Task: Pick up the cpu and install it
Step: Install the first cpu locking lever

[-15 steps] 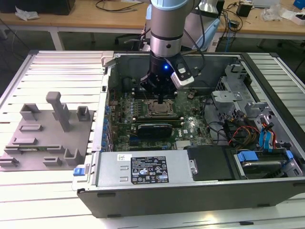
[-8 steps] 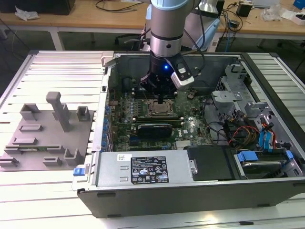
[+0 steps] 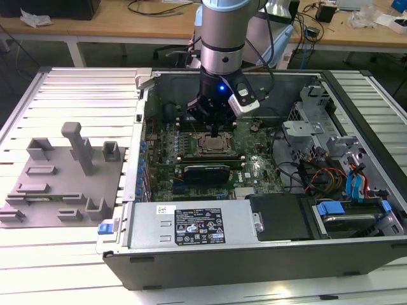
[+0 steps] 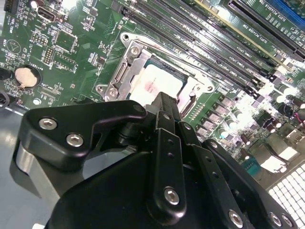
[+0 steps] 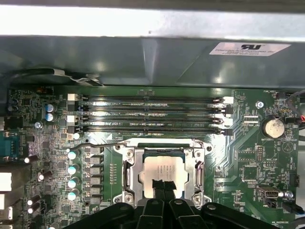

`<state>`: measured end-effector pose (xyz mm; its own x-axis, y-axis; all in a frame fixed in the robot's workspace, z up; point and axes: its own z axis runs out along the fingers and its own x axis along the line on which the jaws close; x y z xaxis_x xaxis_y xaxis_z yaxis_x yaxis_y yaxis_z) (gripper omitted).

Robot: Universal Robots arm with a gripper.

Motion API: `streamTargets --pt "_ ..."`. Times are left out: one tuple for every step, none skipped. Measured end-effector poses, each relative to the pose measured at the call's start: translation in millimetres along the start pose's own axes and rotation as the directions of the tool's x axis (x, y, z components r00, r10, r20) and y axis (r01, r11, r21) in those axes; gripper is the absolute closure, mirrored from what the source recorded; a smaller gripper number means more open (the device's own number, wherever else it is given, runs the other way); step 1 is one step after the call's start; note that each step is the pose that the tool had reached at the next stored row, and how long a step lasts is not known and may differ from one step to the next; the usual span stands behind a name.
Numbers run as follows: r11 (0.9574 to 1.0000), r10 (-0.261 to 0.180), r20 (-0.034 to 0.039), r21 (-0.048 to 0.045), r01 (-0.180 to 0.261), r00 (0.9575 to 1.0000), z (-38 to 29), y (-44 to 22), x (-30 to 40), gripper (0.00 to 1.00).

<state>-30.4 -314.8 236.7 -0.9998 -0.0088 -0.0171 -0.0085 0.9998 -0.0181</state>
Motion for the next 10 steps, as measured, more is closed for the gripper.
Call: streamTargets --pt "1.0000 0.000 0.0001 -0.0001 0.000 1.0000 -1.7 0.0 0.0 0.89" --pt "1.0000 0.000 0.0001 -0.0001 0.000 1.0000 -4.2 0.0 -0.1 0.89" --pt "1.0000 0.000 0.0001 -0.0001 0.000 1.0000 -4.4 0.0 -0.1 0.89" --pt "1.0000 0.000 0.0001 -0.0001 0.000 1.0000 -4.5 0.0 -0.1 0.89" --pt "1.0000 0.000 0.0001 0.0000 0.000 1.0000 -4.5 0.0 0.2 0.89" --pt "1.0000 0.000 0.0000 0.0000 0.000 1.0000 -4.6 0.0 0.6 0.89" --pt "1.0000 0.000 0.0000 0.0000 0.000 1.0000 -4.6 0.0 1.6 0.89" --pt "1.0000 0.000 0.0000 -0.0001 0.000 1.0000 -4.6 0.0 2.5 0.89" --pt "1.0000 0.000 0.0001 -0.0001 0.000 1.0000 -4.6 0.0 5.1 0.89" --pt "1.0000 0.000 0.0001 0.0000 0.000 1.0000 -4.6 0.0 6.4 0.89"
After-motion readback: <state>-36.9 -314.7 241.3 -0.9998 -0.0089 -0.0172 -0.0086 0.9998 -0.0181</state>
